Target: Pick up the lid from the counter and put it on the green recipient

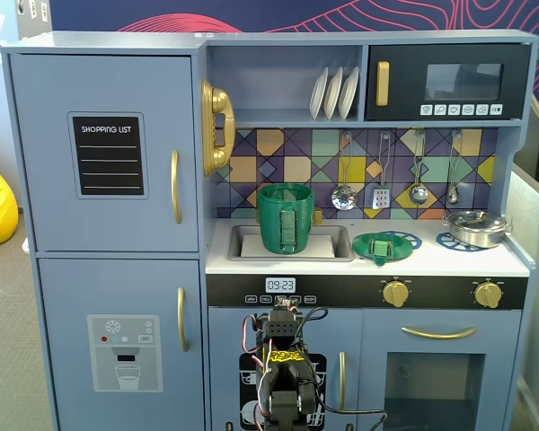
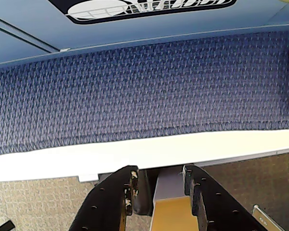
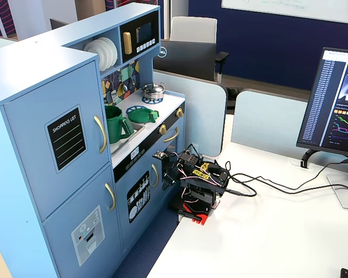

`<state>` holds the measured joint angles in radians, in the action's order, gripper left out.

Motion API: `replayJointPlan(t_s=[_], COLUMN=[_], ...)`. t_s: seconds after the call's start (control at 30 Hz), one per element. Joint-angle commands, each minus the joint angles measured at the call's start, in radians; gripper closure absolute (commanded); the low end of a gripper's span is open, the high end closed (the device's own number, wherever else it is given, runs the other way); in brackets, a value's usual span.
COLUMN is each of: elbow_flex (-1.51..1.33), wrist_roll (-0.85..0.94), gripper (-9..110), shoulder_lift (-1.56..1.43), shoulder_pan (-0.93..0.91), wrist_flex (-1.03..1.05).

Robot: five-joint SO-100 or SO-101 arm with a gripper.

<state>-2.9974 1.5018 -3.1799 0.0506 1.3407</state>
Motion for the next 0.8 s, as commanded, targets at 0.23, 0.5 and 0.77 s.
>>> replayJointPlan(t_s=[0.23,0.5,0.77], elbow_flex=[0.000,0.003,0.377], wrist_roll=[-0.023,-0.031,0.153], gripper=[101,101,101], shoulder_lift=[0.000,0.003,0.173], shoulder_pan=[-0.054,-0.077,-0.408], wrist_flex=[0.186,0.107,-0.325])
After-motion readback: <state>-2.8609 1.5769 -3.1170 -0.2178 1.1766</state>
